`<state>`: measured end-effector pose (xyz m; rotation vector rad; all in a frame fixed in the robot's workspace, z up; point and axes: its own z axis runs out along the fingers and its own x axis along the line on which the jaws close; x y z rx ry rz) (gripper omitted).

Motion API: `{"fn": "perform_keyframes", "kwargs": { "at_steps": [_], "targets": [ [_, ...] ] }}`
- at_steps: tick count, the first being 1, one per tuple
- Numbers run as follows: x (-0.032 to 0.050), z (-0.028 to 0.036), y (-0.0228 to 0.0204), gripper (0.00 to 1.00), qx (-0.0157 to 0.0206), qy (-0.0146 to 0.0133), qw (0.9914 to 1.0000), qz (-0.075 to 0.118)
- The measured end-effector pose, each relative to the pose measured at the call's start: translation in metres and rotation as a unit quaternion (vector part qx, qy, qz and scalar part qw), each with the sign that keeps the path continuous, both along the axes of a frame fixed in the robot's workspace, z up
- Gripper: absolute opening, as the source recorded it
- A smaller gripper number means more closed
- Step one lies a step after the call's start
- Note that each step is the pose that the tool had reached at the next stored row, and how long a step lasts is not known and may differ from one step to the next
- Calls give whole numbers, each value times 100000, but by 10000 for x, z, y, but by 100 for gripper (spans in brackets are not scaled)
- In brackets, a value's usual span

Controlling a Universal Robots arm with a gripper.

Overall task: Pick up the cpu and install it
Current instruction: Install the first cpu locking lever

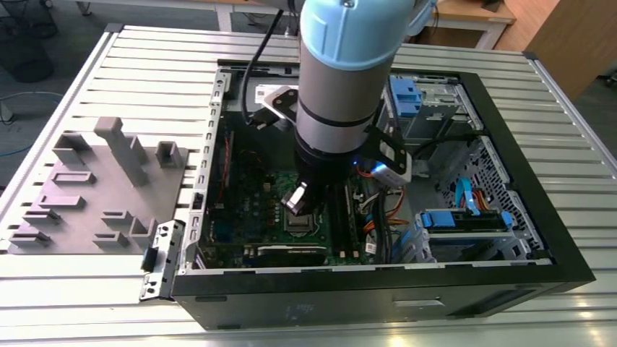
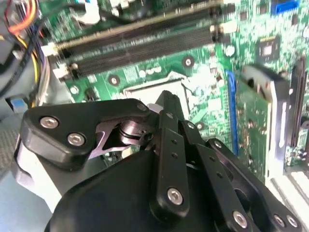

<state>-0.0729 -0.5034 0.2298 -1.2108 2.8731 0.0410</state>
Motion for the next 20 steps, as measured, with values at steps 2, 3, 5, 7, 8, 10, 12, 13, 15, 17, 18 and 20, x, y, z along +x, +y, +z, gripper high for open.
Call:
{"fn": "perform_keyframes", "kwargs": {
  "at_steps": [2, 3, 5, 7, 8, 10, 12, 13, 15, 17, 18, 20],
  "targets": [
    [-67, -6, 7, 11, 3, -192, 100000, 6],
    [-96, -7, 10, 11, -2, -265, 100000, -1],
    [-121, 1, 14, 11, -4, -371, 99999, -1],
    [-121, 66, 15, 11, 8, -436, 99999, 7],
    [-120, 111, 16, 11, 1, -437, 99999, 8],
    [-121, 174, 17, 11, 11, -448, 99999, 2],
    [-121, 220, 17, 11, 3, -445, 99999, -1],
    [-121, 231, 17, 11, 2, -446, 99999, 0],
    [-121, 230, 17, 11, 16, -454, 99999, 1],
    [-121, 239, 17, 11, 9, -449, 99999, 1],
    [-121, 247, 17, 11, 6, -447, 99999, 2],
    [-121, 248, 17, 11, 8, -448, 99999, 3]
  ]
}}
